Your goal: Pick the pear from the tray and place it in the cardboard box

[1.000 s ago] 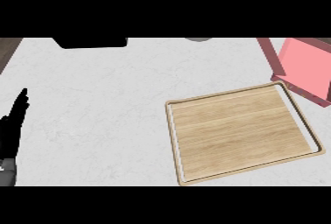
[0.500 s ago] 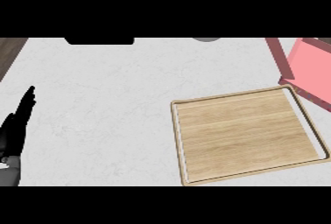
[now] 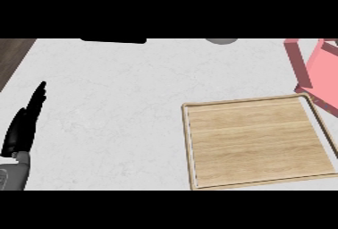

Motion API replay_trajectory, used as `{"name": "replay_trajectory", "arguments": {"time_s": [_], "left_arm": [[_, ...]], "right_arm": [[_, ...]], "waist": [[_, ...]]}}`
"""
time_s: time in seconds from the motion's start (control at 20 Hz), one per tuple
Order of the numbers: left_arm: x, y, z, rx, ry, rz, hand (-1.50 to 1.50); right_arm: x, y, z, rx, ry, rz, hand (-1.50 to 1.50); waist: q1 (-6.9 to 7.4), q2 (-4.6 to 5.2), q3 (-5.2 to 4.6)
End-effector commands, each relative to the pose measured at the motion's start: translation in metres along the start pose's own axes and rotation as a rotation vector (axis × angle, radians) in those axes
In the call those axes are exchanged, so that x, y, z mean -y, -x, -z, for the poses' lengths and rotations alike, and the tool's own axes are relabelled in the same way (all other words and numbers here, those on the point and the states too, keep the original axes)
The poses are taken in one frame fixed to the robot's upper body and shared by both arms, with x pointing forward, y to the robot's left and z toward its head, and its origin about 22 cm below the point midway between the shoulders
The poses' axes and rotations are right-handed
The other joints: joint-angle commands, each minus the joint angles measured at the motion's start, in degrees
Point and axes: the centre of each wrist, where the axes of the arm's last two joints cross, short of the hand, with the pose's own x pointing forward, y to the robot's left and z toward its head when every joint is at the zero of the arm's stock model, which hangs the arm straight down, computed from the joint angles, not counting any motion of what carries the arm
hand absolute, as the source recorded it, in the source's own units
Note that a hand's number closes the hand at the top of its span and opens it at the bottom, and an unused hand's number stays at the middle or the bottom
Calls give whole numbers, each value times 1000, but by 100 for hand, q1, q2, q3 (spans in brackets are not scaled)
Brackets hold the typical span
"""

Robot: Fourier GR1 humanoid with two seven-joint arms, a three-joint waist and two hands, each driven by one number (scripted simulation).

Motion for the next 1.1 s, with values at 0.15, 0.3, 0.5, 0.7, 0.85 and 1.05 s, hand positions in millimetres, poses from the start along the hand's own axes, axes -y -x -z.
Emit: {"name": "replay_trajectory", "arguments": {"time_s": [0.15,0.3,0.5,0.7,0.85,1.05], "left_arm": [[-2,-3,11,13,6,21,0],[14,-8,11,25,13,10,0],[14,-16,20,16,16,0,0],[4,-1,14,3,11,11,0],[4,-10,15,7,32,-9,0],[6,-10,20,21,16,5,0]], "right_arm": [[-1,-8,35,66,-24,202,150],[-9,-16,59,44,-69,252,150],[-32,-26,86,15,-121,312,150],[-64,-36,109,-12,-139,317,150],[-81,-36,111,-16,-146,305,150],[-102,-55,138,-35,-189,224,150]], "waist": [[141,31,-21],[133,9,-25],[85,9,-25],[152,22,-25],[179,32,-13],[153,44,-23]]}}
